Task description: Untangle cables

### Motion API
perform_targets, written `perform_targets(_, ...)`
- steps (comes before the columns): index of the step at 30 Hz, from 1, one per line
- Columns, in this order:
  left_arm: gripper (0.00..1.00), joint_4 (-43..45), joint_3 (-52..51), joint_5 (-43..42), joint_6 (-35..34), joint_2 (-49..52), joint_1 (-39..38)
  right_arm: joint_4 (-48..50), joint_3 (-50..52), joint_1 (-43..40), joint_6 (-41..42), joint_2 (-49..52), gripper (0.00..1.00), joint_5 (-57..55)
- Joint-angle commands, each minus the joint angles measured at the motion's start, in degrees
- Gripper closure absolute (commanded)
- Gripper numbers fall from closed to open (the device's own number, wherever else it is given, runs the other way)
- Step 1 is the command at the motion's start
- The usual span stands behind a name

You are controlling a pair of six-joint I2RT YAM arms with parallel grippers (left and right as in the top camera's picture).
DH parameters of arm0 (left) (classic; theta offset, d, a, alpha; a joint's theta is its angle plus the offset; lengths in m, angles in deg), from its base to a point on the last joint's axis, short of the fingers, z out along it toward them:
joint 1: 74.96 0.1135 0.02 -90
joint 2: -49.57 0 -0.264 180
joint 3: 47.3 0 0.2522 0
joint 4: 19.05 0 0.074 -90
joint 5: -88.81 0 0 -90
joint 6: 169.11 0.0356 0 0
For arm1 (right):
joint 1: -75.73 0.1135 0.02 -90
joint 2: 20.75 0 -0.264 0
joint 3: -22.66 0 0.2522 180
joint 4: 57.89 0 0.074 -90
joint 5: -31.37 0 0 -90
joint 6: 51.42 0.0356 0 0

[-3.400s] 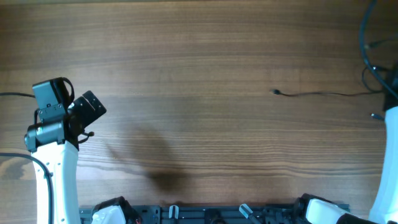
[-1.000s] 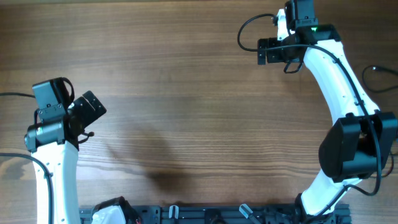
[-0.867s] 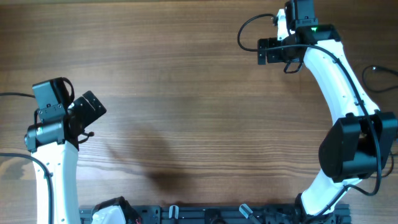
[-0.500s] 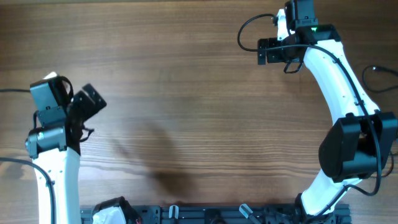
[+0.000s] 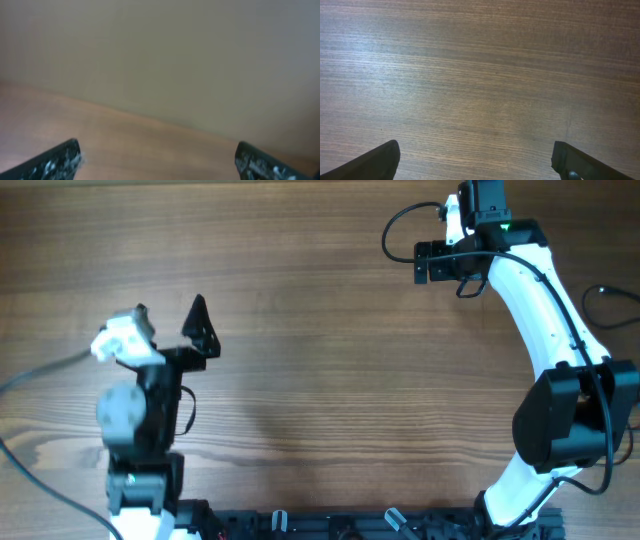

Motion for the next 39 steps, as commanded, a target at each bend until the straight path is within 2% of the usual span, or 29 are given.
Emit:
perform_targets(1, 0.00, 8.15, -8.28, -1.14, 0.61, -8.41, -0.79, 0.17, -0.39, 0.13, -0.59, 0.63, 0.01, -0.39)
perform_targets(4, 0.00, 11.98, -12.92, -1.14, 0.61, -14.82, -0.79, 0.17, -0.39, 0.13, -0.59, 0.63, 0.00, -0.39)
perform_targets(17, 0.00, 12.50, -23.39, -0.37, 2.10, -37.83, -0.76, 0.17, -0.39, 0.13, -0.61, 0.63, 0.00, -0.39)
perform_targets(18, 0.00, 15.30, -24.79, -0.26, 2.05, -37.57, -0.76, 0.17, -0.39, 0.13, -0.61, 0.63, 0.00, -0.39)
perform_targets(21, 0.00, 14.62, -24.83, -0.22, 2.08, -37.62, -0.81, 0.17, -0.39, 0.13, -0.61, 0.63, 0.00, -0.39)
perform_targets(26, 0.00, 3.67, -24.83, 1.09, 2.08, -37.62, -0.81, 0.17, -0.39, 0.13, -0.59, 0.63, 0.00, -0.39)
perform_targets(32, 0.00, -18.36, -24.81, 0.98, 1.90, -37.62, -0.81, 0.17, -0.39, 0.13, -0.59, 0.63, 0.00, -0.39)
perform_targets(39, 0.00, -18.23, -24.81, 0.81, 1.88, -37.62, -0.81, 0.17, -0.39, 0.13, -0.59, 0.63, 0.00, -0.39)
